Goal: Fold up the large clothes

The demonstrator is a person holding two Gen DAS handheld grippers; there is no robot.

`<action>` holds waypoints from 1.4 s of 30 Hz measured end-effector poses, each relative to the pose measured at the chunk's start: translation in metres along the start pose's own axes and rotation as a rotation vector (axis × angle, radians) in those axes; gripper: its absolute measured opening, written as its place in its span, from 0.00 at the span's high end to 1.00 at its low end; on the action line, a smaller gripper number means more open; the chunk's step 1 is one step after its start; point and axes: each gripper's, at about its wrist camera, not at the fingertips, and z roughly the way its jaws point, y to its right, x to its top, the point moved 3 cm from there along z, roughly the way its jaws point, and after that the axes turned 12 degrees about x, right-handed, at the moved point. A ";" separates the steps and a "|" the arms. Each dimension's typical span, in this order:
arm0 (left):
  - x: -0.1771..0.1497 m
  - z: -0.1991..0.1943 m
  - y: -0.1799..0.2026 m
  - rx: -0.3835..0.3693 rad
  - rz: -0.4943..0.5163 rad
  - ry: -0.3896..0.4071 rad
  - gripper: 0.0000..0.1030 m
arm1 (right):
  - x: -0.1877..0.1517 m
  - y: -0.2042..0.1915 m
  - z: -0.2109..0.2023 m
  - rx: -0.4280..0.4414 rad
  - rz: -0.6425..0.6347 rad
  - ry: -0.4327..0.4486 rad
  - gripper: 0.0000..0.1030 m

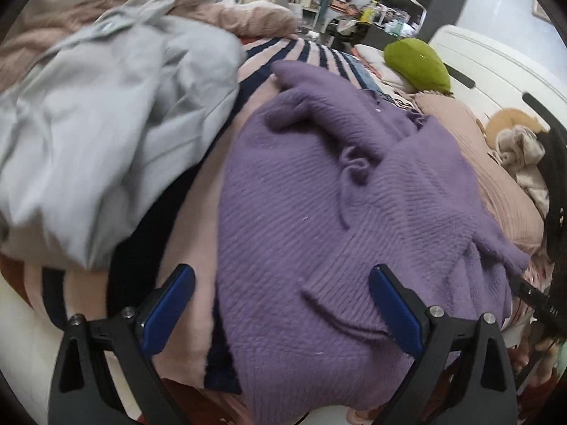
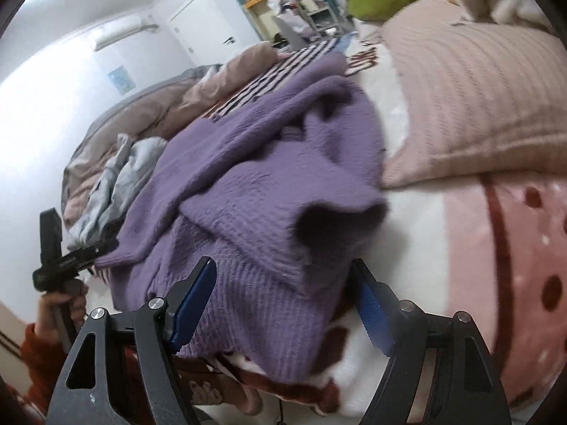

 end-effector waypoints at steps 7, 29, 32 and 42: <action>0.003 0.012 0.003 -0.110 -0.049 -0.011 0.46 | 0.002 -0.006 0.014 0.037 0.003 0.004 0.40; 0.046 -0.092 0.054 -0.313 -0.026 0.109 0.86 | 0.039 -0.070 -0.048 0.122 0.004 0.135 0.92; 0.044 -0.107 0.056 -0.320 -0.021 0.125 0.86 | 0.039 -0.078 -0.053 0.138 -0.004 0.136 0.93; 0.051 -0.186 0.063 -0.369 0.025 0.225 0.86 | 0.042 -0.122 -0.085 0.193 -0.062 0.131 0.93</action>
